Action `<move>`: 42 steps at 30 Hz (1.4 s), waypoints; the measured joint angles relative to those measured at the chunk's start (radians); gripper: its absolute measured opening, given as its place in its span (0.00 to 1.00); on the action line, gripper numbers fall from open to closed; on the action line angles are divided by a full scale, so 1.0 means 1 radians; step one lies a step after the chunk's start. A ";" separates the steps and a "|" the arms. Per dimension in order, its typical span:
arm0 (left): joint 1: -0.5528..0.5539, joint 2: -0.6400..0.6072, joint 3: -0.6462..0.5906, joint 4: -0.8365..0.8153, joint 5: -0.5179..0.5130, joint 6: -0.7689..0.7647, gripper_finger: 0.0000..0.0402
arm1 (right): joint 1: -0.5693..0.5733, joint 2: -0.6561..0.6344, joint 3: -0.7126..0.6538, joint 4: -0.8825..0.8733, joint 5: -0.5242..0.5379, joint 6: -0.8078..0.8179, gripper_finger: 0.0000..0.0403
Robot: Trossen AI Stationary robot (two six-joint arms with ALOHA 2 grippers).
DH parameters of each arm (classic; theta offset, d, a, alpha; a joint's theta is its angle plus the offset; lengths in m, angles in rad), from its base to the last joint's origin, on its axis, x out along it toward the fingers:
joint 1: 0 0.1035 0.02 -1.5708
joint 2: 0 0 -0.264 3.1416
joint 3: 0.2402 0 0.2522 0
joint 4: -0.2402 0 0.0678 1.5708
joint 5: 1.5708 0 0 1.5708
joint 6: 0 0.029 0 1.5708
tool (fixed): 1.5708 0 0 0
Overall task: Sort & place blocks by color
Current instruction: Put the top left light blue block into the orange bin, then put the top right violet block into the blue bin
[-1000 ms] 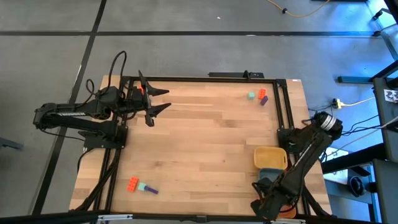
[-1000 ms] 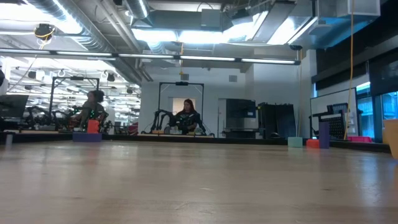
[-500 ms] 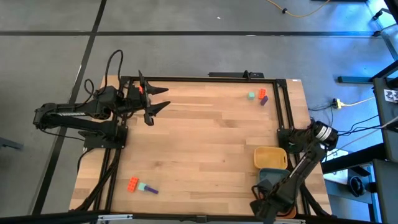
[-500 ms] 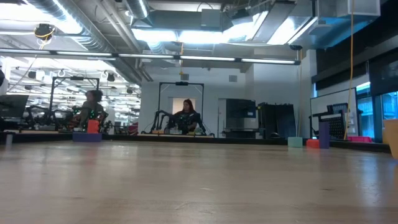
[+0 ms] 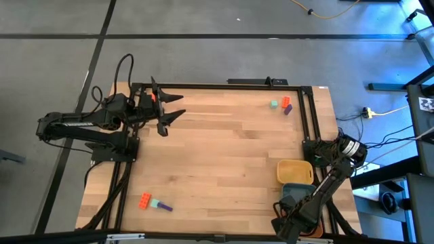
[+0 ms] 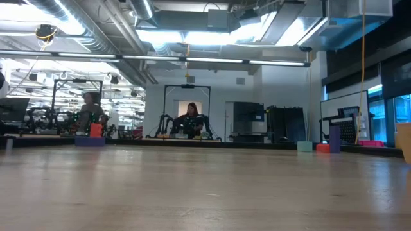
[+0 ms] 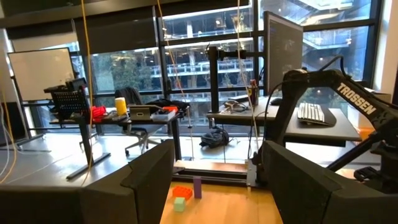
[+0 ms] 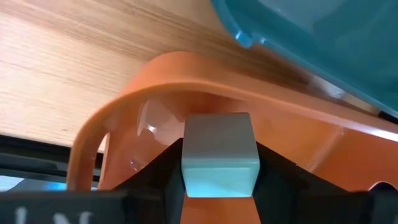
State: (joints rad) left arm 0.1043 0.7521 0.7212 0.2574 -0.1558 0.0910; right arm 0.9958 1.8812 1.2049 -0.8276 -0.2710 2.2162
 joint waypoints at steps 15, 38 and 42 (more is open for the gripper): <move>0.000 0.000 0.000 0.000 0.000 0.000 0.59 | 0.000 0.000 0.000 0.000 0.000 -0.021 0.42; 0.000 0.000 0.000 -0.001 -0.019 0.000 0.59 | 0.000 0.003 0.000 -0.002 0.011 -0.029 0.54; 0.000 0.000 0.000 -0.001 -0.020 0.000 0.59 | 0.000 0.003 0.000 -0.003 -0.009 -0.028 0.68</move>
State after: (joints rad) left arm 0.1043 0.7517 0.7212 0.2564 -0.1761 0.0908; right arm 0.9962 1.8847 1.2049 -0.8301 -0.2799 2.1877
